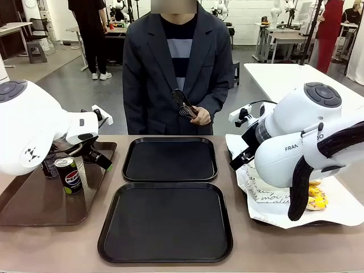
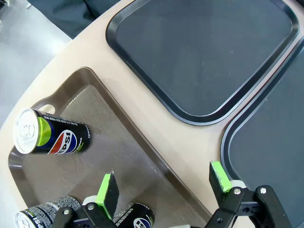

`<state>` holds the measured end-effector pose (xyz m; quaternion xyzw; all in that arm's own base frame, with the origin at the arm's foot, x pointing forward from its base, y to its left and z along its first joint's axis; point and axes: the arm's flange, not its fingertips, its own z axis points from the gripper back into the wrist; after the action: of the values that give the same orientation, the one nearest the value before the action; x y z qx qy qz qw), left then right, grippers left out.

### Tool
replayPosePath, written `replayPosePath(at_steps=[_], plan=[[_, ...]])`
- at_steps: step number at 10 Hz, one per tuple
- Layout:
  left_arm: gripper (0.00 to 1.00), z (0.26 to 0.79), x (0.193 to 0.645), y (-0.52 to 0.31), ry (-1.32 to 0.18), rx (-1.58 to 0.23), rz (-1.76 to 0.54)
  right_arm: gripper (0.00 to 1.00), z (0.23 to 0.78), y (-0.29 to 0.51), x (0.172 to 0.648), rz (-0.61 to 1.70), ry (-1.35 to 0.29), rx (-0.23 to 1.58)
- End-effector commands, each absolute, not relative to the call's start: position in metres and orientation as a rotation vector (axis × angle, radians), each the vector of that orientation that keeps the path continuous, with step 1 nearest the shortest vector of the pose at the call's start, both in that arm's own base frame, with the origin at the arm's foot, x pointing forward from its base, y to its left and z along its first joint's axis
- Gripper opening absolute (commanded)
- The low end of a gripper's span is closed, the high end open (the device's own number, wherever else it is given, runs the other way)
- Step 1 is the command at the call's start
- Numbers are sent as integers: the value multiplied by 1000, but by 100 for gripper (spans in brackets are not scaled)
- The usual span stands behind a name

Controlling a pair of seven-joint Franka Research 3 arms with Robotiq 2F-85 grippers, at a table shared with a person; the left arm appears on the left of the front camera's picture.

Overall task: Set up donuts and drinks on trays.
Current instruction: Pick up one Pepsi coke and place it on the Flat Tray.

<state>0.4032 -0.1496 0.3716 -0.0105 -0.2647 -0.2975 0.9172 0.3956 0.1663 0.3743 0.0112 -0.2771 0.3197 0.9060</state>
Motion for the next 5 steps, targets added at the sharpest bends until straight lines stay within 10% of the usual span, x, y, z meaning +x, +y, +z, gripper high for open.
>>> replayPosePath(at_steps=[1,5], plan=[[100,372,403,-150,-545,-21,-612,100,374,166,396,661,-572,23],[100,372,403,-150,-545,-21,-612,100,374,166,396,661,-572,23]])
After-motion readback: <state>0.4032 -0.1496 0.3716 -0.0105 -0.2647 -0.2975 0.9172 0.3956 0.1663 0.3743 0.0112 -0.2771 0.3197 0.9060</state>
